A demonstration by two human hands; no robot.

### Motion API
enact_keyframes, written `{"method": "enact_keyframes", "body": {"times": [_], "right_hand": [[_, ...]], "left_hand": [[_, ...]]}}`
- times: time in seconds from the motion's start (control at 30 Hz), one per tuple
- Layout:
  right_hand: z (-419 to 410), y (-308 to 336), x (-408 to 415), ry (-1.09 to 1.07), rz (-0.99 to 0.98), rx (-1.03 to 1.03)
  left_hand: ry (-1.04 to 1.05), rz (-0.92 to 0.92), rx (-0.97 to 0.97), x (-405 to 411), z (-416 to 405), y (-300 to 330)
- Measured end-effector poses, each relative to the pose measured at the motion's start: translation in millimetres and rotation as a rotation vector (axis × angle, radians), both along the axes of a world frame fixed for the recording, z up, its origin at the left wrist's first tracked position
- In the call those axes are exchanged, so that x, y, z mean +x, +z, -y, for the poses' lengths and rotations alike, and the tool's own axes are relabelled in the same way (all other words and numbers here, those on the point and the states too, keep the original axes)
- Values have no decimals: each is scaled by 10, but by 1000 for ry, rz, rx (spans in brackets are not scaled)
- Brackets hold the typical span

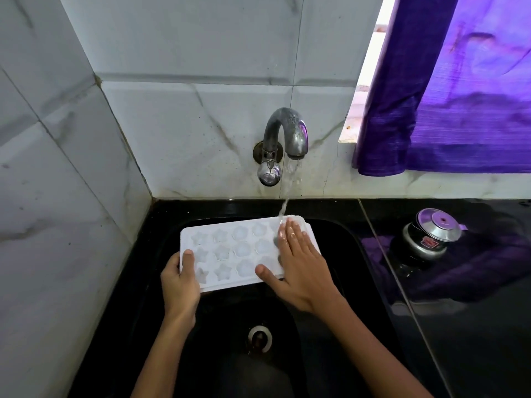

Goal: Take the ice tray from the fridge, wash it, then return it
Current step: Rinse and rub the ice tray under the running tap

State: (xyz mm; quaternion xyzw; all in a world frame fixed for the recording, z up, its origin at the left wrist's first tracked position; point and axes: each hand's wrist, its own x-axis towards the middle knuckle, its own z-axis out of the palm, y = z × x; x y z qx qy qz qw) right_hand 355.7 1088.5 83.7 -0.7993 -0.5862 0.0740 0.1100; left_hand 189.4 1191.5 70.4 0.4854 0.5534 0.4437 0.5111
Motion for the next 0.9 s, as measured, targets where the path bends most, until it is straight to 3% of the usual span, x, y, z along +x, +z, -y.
{"method": "enact_keyframes", "body": {"times": [0.2, 0.43, 0.7, 0.9], "right_hand": [[44, 64, -197, 261, -10, -12], [180, 84, 71, 24, 10, -62], [167, 95, -208, 274, -20, -28], [163, -12, 65, 2, -40, -12]], "left_hand": [[-32, 7, 19, 148, -5, 5], [-15, 4, 21, 85, -67, -39], [-12, 11, 34, 235, -6, -36], [-68, 17, 6, 283, -15, -28]]}}
